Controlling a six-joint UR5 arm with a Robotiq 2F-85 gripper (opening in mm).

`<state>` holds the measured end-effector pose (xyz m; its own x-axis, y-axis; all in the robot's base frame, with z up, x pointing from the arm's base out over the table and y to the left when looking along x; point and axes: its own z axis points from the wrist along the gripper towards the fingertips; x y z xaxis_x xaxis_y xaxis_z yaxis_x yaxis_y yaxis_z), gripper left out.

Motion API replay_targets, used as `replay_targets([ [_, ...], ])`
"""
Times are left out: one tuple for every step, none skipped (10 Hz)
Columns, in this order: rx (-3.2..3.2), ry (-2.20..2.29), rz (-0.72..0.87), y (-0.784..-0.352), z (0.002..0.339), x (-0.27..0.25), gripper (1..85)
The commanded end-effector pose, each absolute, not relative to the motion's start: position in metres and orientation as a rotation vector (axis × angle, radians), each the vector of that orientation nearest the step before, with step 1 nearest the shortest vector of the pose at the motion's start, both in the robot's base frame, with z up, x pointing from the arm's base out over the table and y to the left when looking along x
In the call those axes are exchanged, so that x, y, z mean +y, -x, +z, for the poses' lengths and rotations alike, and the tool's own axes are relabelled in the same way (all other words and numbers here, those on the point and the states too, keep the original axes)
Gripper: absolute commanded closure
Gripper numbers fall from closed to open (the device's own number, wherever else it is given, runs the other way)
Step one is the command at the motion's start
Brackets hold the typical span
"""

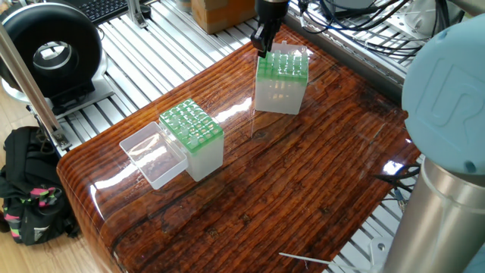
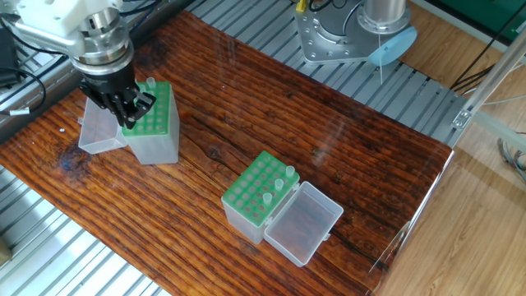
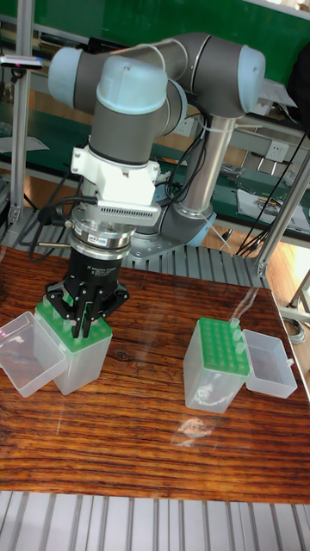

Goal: Transfer all large pipette tips from one holder to another

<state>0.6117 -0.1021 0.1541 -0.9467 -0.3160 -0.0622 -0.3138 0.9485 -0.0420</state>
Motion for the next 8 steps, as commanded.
replay_targets([
  [3.035,0.477,-0.025,-0.612,0.173,-0.092,84.3],
  [3.016,0.489,-0.054,-0.617,0.182,-0.093,84.3],
  [3.001,0.501,-0.053,-0.619,0.192,-0.089,84.3],
  [2.998,0.506,-0.03,-0.619,0.202,-0.083,84.3],
  [2.991,0.525,-0.039,-0.62,0.213,-0.083,84.3],
  [2.982,0.542,-0.039,-0.622,0.226,-0.083,84.0],
  [2.979,0.551,-0.012,-0.623,0.241,-0.079,83.7],
  [2.975,0.572,-0.009,-0.623,0.255,-0.08,83.3],
])
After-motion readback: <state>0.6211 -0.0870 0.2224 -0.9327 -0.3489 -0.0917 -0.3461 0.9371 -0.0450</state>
